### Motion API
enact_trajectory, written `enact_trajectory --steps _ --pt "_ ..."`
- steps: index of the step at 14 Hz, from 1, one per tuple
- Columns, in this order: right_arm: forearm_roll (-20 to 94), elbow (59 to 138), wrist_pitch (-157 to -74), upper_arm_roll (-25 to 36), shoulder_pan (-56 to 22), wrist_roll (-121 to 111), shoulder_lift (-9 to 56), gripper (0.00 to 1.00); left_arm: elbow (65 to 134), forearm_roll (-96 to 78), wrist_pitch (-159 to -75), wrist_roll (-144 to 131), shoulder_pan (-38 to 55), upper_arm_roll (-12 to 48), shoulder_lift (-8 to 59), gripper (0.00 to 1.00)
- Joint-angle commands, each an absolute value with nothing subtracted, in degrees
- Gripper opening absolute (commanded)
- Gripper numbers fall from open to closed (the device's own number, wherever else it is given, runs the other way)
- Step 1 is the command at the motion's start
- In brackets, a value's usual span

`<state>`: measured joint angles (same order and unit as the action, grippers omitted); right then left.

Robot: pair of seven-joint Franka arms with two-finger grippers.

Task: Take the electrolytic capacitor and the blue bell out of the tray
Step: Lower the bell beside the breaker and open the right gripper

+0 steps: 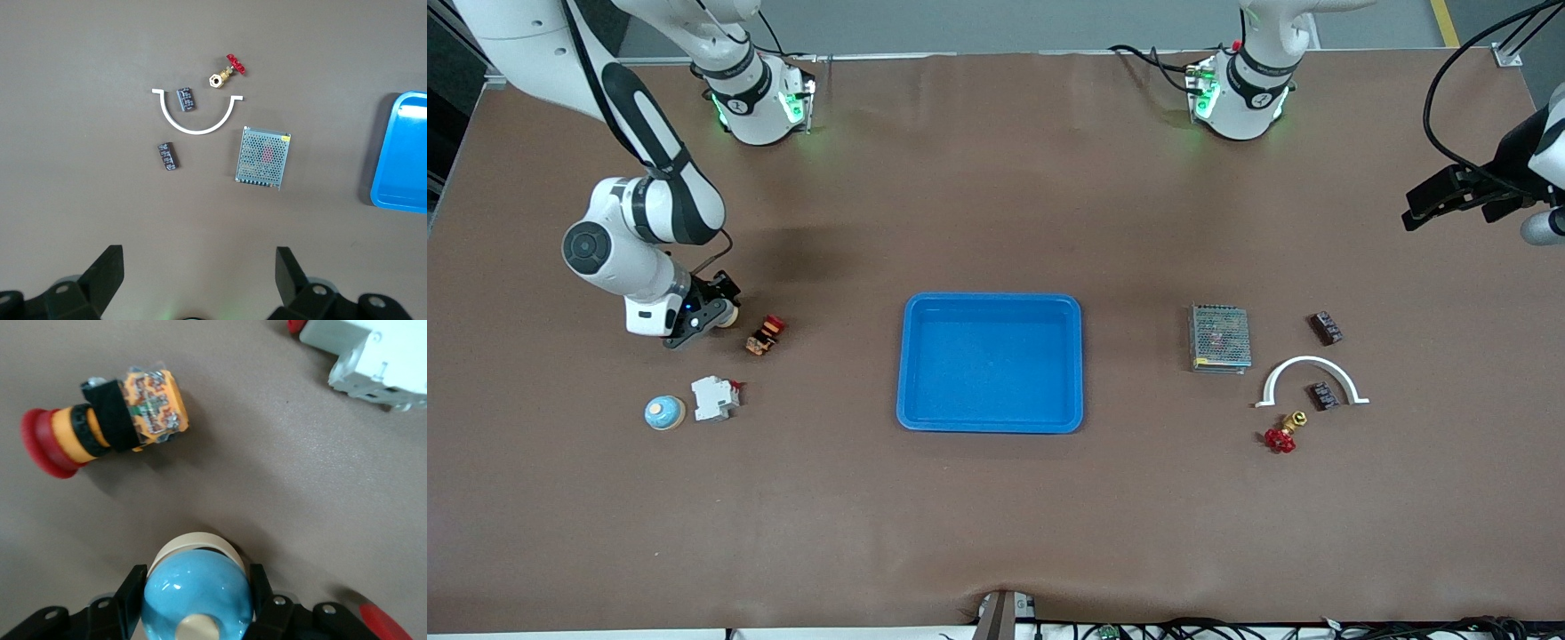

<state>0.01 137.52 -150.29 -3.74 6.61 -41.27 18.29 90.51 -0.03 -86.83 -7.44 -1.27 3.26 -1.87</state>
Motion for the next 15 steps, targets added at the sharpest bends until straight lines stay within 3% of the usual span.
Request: enact_trajectory --steps 1,4,5,6,7,12,15 --pt "-0.26 138.16 -152.31 -4.66 8.09 -42.28 19.07 0.41 90.44 -0.97 -87.01 -8.09 -1.23 3.34 -1.93 1.00" --pt "-0.26 138.08 -152.40 -4.66 8.09 -42.19 19.16 0.43 90.26 -0.97 -87.19 -7.91 -1.49 3.34 -1.67 1.00" --pt "-0.26 137.99 -152.40 -4.66 8.09 -42.10 19.16 0.53 90.35 -0.88 -87.36 -7.91 -1.41 3.34 -1.41 1.00" --pt "-0.18 137.99 -152.32 -4.75 8.43 -41.93 19.16 0.84 90.35 -0.79 -87.36 -7.91 -1.32 3.34 -1.06 1.00" --pt "-0.09 137.90 -152.40 -4.75 9.22 -41.92 19.07 1.00 90.53 -0.70 -87.36 -7.91 -1.41 3.34 -1.05 1.00" --pt "0.70 135.19 -151.00 -5.36 9.32 -39.74 18.63 1.00 90.53 -0.62 -87.02 -7.82 -1.58 3.34 -0.97 1.00" --pt "0.70 128.79 -142.95 -6.68 7.13 -31.67 18.46 1.00 90.44 -0.53 -85.96 -7.91 -1.50 3.25 -1.49 1.00"
